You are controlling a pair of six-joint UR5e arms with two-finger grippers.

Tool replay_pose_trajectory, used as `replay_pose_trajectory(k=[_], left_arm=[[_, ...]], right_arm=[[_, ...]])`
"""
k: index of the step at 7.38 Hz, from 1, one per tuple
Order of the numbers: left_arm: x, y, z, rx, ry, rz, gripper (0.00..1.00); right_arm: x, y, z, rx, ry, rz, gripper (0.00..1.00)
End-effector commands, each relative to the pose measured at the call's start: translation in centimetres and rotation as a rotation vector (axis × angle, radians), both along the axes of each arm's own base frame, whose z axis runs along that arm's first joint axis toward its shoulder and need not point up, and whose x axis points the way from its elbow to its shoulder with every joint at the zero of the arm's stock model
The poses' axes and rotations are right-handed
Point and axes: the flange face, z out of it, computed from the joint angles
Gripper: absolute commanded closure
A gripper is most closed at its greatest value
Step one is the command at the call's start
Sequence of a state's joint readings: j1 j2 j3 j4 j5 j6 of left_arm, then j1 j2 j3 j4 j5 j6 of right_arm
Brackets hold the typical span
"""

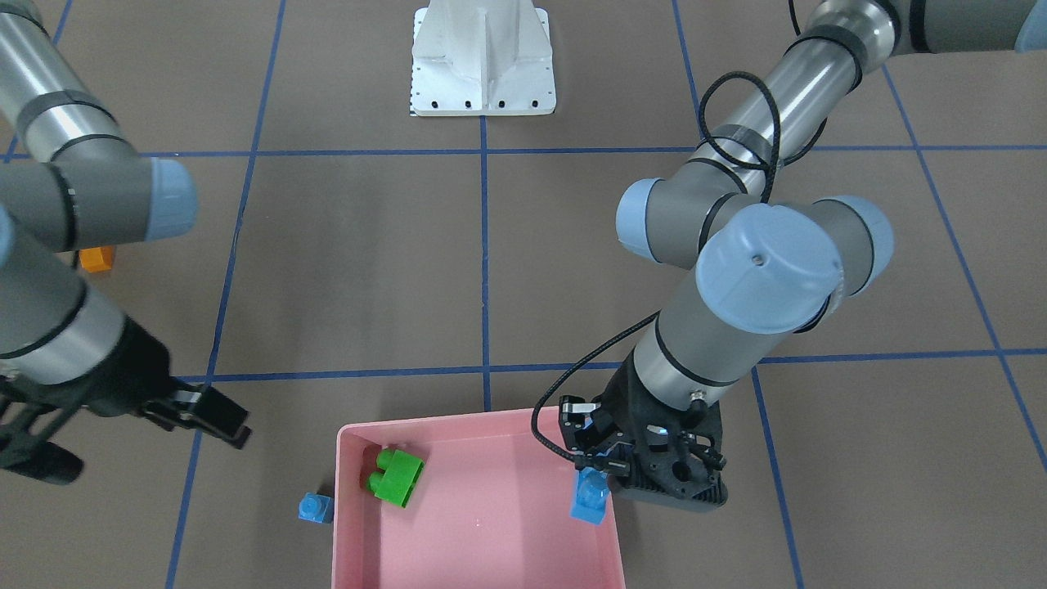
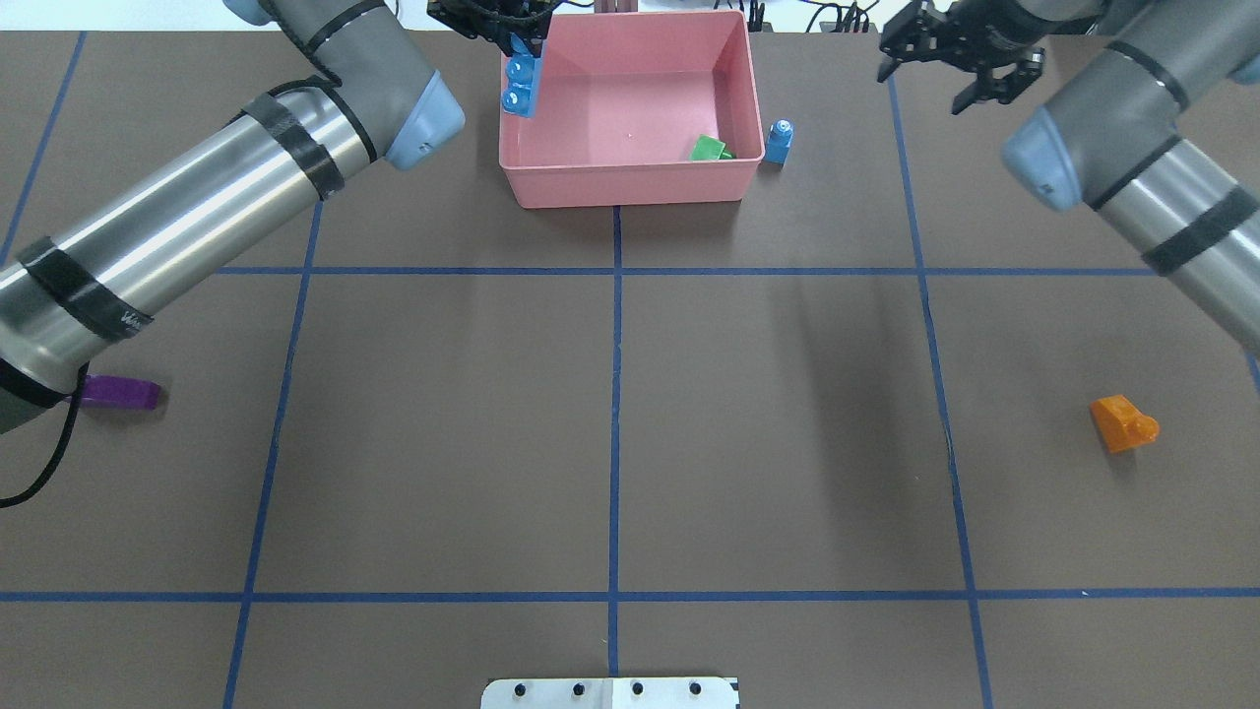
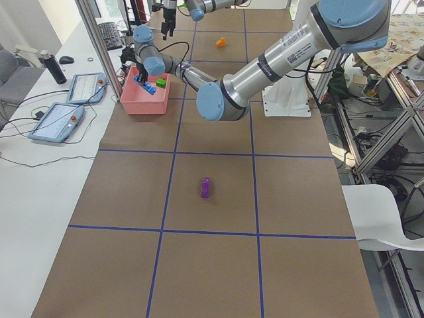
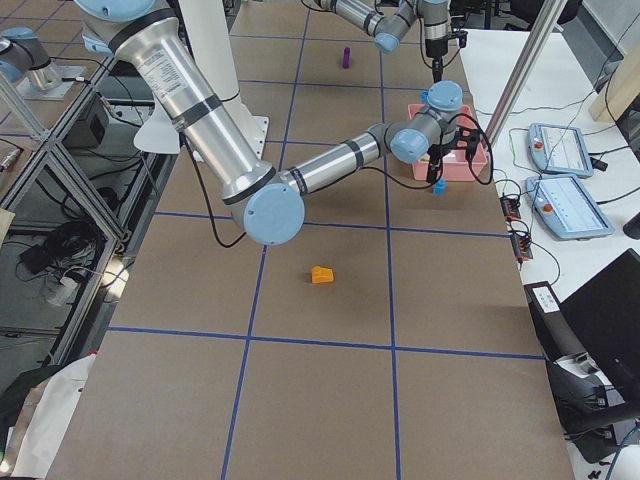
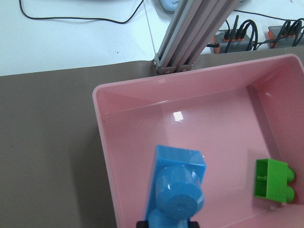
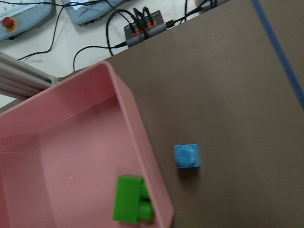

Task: Put all blocks into box

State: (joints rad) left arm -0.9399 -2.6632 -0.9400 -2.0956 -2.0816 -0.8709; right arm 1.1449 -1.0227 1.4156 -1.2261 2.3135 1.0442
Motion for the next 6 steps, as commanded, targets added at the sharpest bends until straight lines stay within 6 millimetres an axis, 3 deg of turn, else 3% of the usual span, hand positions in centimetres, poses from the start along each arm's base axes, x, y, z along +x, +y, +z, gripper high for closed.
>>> replay_pose_trajectory(k=[1,2,4,5,6], left_arm=[[1.9,-0.5,-1.6,0.026,-0.019,-0.041,0.4],[1.7,-0.8,-1.8,0.057,-0.02,-0.074,0.01],[0.8,-1.0,-2.3,0.061,-0.013,-0.086,0.01],[-0.3,-0.8,-3.5,0.066,0.002,-0.077,0.01],[-2.1,-0.9,-4.1,0.025,0.001,-0.053,0.01]], right_arm=[[6.7,7.5,12.7,0.029,0.041,-0.132,0.01],[8.5,12.1,18.2,0.025,0.079,-0.187,0.01],[10.3,17.5,24.5,-0.039,0.11,-0.236,0.01],[9.8,18.8,25.6,-0.052,0.103,-0.26,0.0],[7.9,19.6,25.8,-0.065,0.076,-0.309,0.0]])
